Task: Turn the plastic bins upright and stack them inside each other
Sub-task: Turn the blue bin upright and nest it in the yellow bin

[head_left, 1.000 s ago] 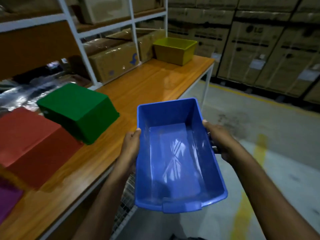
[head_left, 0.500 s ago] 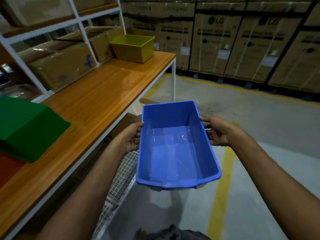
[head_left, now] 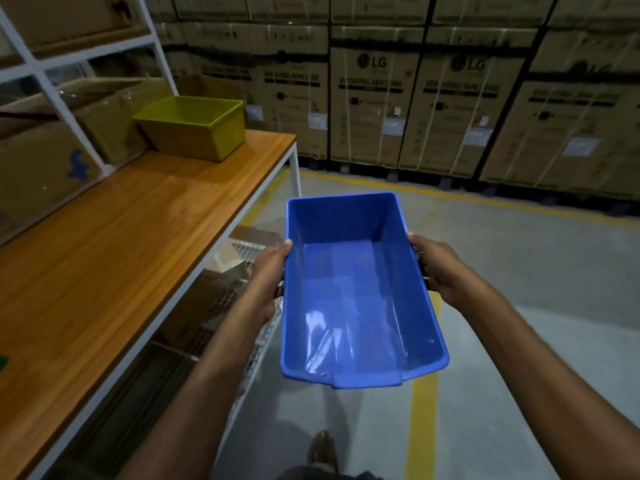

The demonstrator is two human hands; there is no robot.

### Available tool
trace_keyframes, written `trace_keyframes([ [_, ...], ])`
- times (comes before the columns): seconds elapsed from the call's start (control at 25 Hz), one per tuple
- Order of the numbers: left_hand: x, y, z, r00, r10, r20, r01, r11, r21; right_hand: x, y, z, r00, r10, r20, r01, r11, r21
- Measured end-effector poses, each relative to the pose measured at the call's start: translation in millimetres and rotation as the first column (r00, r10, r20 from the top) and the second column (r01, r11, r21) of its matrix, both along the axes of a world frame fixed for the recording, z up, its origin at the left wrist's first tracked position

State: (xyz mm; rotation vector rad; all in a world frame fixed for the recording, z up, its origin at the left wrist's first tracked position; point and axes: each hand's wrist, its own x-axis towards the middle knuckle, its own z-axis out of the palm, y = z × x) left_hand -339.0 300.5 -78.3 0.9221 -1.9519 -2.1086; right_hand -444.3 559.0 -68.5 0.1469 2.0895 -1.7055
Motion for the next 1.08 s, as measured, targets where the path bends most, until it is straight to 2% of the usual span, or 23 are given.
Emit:
trace_keyframes([
  [0.12,-58,-15,2,0.987,0.01,-0.158,-0.035,0.987,-0.158,-56,-23,1,0.971,-0.093,-0.221,0.098,0.995,0.011],
  [0.24,-108,-35,13,0.953,-0.083,-0.292,-0.006,0.957,-0.291,-102,-44,4,0.91,-0.135,-0.392,0.14,0.99,-0.016],
  [0.36,-163,-55,26,0.935,-0.133,-0.329,0.007,0.934,-0.357,-148,-60,7,0.887,-0.142,-0.439,0.132,0.99,-0.052],
  [0.48,-217,-70,37,0.929,-0.131,-0.347,0.0,0.936,-0.352,-203,-76,21,0.876,-0.144,-0.461,0.124,0.99,-0.073],
  [0.68,-314,-103,54,0.953,-0.024,-0.303,-0.061,0.962,-0.266,-321,-113,50,0.922,-0.081,-0.379,0.044,0.994,-0.105],
  [0.84,-381,-133,81,0.956,0.161,-0.246,-0.207,0.963,-0.173,-425,-152,84,0.953,0.109,-0.281,-0.159,0.974,-0.161],
  [0.96,-417,-160,108,0.929,0.318,-0.188,-0.341,0.934,-0.107,-491,-197,114,0.932,0.279,-0.23,-0.326,0.924,-0.201],
  [1.08,-435,-191,132,0.865,0.465,-0.188,-0.481,0.876,-0.043,-545,-256,137,0.857,0.478,-0.193,-0.512,0.834,-0.205],
])
